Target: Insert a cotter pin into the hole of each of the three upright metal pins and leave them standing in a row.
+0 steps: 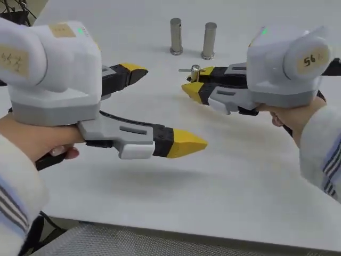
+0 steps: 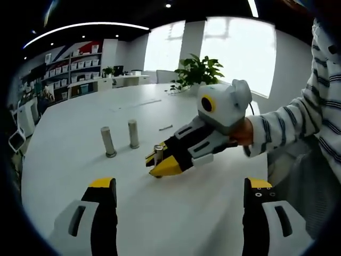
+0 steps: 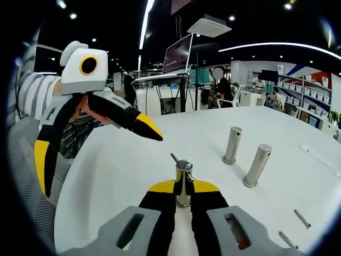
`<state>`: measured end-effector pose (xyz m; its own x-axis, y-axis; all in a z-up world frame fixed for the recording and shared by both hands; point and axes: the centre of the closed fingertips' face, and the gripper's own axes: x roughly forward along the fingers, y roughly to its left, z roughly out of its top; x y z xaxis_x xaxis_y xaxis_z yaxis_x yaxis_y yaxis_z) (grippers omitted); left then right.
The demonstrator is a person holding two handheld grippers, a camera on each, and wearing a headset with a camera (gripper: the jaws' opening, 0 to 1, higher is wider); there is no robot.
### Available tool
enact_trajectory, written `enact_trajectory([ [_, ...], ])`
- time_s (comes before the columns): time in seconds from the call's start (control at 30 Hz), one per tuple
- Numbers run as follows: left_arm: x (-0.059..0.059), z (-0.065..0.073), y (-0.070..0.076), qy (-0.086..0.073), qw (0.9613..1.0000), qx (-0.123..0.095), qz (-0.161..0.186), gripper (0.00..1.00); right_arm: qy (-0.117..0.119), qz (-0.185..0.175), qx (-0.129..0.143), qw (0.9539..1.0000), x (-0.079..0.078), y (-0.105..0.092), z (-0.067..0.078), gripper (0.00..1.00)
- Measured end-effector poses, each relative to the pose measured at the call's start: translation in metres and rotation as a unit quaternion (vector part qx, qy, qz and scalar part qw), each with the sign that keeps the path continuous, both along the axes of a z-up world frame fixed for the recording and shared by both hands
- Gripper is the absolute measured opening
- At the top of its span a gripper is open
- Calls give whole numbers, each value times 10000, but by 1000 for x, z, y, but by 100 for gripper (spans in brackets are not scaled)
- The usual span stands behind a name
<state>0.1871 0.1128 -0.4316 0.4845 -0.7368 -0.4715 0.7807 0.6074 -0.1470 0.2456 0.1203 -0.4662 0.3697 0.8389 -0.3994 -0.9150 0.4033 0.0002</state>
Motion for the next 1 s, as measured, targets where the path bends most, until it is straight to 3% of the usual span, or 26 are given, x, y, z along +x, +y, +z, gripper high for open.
enact_trajectory([
  [0.1,0,-1,2,5,10000,14,8,99,-90,-11,-143,9999,1,-1,-6,4],
  [0.43,-5,-3,-3,42,9999,95,-131,99,7,66,13,10000,5,2,-13,4],
  [0.9,-10,-2,-11,87,9999,63,-103,99,54,31,60,10000,2,0,-11,5],
  [1.0,-8,-2,-8,86,9999,44,-84,99,70,-16,47,10000,2,0,-9,10],
])
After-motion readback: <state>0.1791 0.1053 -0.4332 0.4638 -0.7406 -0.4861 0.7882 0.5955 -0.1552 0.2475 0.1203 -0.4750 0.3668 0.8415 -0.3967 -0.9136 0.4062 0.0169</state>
